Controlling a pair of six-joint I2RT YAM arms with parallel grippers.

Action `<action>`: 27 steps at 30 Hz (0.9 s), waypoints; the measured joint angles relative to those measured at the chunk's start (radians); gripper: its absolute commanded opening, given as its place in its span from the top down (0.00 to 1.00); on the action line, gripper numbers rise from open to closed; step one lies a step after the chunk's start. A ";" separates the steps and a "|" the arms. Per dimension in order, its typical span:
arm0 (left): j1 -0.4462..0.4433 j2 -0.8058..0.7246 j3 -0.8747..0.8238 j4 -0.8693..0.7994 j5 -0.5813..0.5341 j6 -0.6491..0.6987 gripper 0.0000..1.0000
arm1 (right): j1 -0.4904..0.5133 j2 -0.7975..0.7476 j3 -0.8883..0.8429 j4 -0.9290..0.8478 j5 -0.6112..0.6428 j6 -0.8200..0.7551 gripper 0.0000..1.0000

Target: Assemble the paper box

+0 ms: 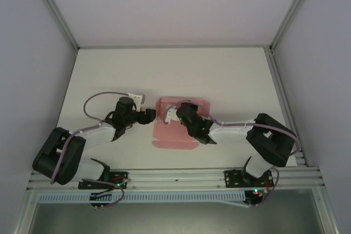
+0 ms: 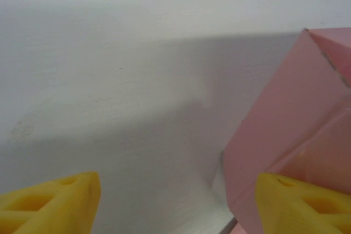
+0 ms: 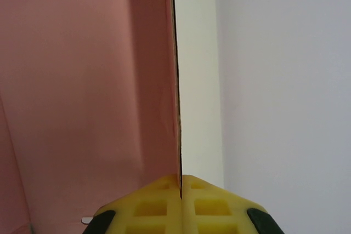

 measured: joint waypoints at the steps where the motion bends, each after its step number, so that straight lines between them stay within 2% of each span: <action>1: -0.001 0.000 -0.002 0.014 0.017 0.008 0.28 | 0.001 0.000 0.000 -0.001 0.000 0.000 1.00; 10: -0.029 0.106 0.035 0.103 0.127 0.065 0.28 | 0.003 -0.005 0.001 -0.016 0.003 0.001 1.00; 14: -0.037 0.137 0.039 0.146 0.127 0.067 0.28 | 0.003 -0.012 0.002 -0.035 0.016 0.010 1.00; 17: -0.049 0.154 0.041 0.172 0.111 0.066 0.22 | 0.004 -0.016 0.003 -0.048 0.023 0.016 1.00; 21: -0.071 0.173 0.048 0.192 0.084 0.069 0.21 | 0.006 -0.019 0.005 -0.064 0.034 0.035 1.00; 27: -0.103 0.182 0.048 0.211 0.085 0.083 0.24 | 0.011 -0.022 0.005 -0.069 0.034 0.054 1.00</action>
